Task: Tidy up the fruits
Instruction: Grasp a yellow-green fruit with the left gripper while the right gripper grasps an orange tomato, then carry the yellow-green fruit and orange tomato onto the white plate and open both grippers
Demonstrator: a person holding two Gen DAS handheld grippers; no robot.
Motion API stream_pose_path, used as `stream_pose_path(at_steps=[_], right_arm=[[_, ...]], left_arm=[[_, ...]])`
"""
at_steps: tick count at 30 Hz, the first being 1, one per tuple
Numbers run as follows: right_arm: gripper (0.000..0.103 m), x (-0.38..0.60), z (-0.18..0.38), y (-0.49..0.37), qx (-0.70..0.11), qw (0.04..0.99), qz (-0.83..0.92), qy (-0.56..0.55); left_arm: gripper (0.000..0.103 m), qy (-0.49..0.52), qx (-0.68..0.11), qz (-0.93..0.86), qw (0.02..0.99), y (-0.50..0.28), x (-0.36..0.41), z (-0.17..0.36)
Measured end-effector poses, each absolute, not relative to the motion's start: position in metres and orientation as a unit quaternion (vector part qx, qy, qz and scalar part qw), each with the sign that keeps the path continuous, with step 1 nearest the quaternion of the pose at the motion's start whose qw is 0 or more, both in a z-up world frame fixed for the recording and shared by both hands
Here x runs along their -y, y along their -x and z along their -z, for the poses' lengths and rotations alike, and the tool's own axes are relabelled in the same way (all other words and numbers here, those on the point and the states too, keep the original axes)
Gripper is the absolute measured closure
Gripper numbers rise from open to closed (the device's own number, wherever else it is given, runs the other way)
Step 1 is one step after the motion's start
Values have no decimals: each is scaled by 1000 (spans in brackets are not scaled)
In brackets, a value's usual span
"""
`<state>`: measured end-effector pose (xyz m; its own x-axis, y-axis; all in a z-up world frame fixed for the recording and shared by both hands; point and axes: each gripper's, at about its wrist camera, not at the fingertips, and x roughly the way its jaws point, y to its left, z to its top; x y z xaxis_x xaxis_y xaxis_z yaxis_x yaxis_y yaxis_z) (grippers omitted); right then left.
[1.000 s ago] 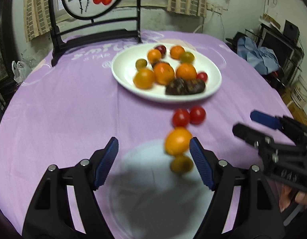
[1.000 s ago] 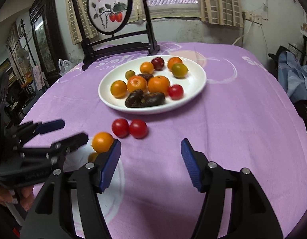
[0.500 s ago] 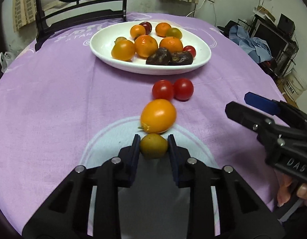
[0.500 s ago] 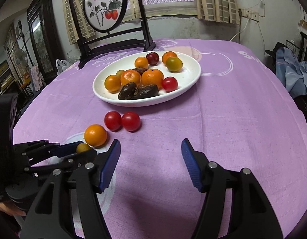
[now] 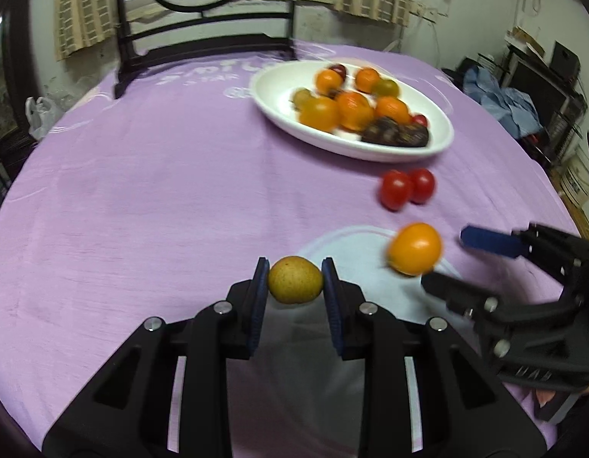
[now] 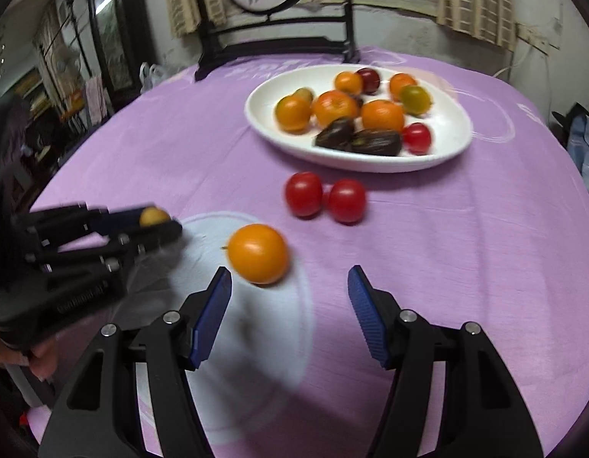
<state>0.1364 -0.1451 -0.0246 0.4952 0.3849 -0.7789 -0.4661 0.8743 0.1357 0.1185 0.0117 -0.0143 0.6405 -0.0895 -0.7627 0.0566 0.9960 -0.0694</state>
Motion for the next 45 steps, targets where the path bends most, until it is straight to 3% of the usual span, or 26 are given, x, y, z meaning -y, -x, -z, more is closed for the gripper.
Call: stream_pose_path(at_steps=[5, 7, 10, 26, 34, 43, 45], right_arm=[[40, 120, 28, -144, -437, 862, -246, 72], [60, 113, 30, -148, -439, 861, -242, 86], [66, 113, 28, -147, -438, 862, -243, 81], [65, 176, -24, -156, -379, 897, -228, 18], [65, 180, -35, -215, -365, 908, -202, 16], [64, 170, -21, -269, -379, 905, -195, 4], [63, 169, -15, -278, -389, 900, -197, 0]], left_arm=[[75, 38, -417, 38, 907, -120, -23, 11], [75, 38, -417, 41, 907, -120, -23, 12], [75, 37, -417, 42, 907, -120, -21, 12], [75, 18, -413, 66, 908, -142, 4, -19], [75, 29, -401, 55, 914, -215, 13, -41], [74, 37, -416, 20, 908, -276, 14, -26], [60, 47, -414, 9, 909, -281, 10, -23]])
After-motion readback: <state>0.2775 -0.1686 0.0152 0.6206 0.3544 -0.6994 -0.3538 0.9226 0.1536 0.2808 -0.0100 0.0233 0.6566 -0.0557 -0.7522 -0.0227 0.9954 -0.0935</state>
